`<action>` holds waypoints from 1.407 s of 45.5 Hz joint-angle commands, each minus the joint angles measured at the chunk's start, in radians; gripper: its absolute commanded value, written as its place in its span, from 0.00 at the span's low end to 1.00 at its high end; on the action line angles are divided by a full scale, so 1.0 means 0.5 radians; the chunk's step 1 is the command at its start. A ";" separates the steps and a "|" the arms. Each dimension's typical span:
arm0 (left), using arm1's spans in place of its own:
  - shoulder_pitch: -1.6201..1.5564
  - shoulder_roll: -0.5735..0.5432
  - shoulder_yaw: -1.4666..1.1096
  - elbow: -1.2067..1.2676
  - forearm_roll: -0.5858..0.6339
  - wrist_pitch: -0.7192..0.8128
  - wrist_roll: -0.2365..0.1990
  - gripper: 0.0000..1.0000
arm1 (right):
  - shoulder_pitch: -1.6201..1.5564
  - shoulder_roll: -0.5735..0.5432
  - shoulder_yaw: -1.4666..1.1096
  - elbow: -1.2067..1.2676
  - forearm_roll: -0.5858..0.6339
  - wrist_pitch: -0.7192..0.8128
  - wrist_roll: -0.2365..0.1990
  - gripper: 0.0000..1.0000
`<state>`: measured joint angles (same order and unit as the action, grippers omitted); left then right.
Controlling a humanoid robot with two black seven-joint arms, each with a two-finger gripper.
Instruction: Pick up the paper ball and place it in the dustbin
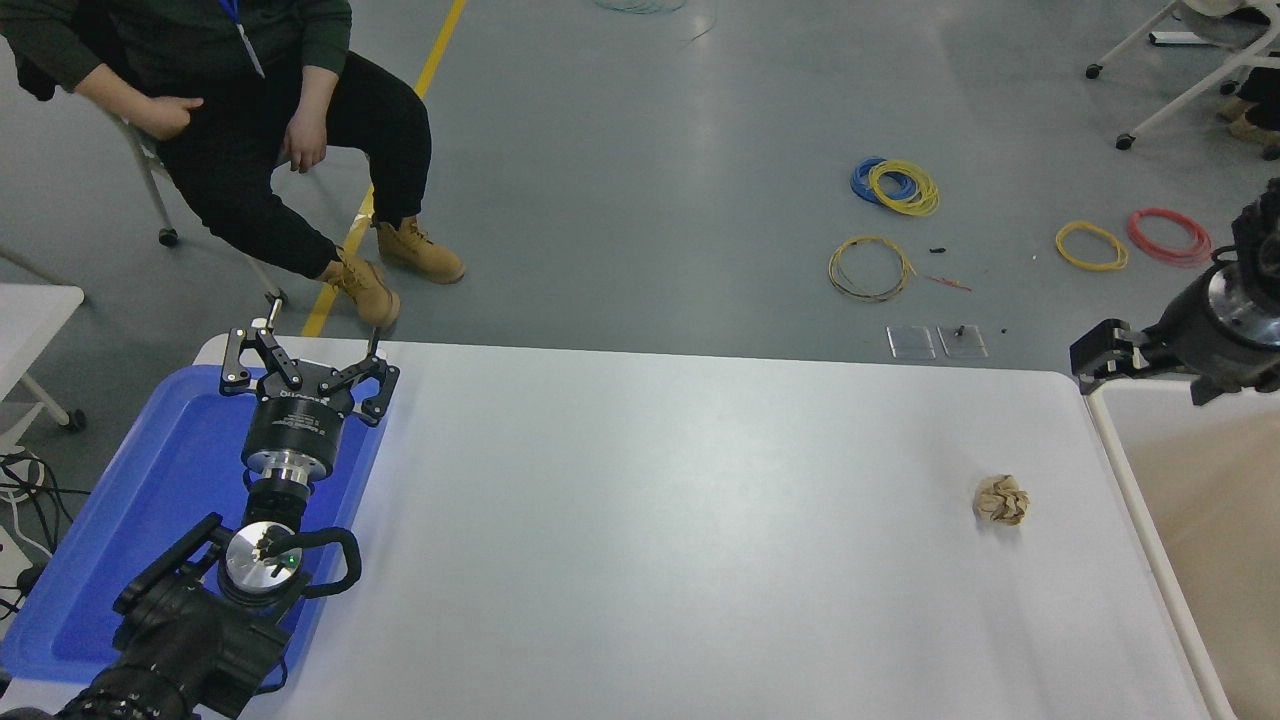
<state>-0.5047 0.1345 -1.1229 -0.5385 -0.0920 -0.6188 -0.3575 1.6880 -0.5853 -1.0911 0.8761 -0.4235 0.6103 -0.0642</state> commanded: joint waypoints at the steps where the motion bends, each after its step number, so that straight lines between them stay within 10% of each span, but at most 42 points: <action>1: 0.000 0.001 0.000 0.000 0.000 -0.002 0.000 1.00 | -0.341 0.002 0.129 -0.396 0.003 -0.064 0.003 1.00; 64: 0.000 0.001 0.000 0.000 0.000 -0.002 0.000 1.00 | -1.191 0.560 0.526 -0.700 -0.098 -0.720 0.024 1.00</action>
<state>-0.5047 0.1345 -1.1229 -0.5384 -0.0921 -0.6193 -0.3574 1.1455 -0.3382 -0.8514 0.5445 -0.4706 0.2823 -0.0527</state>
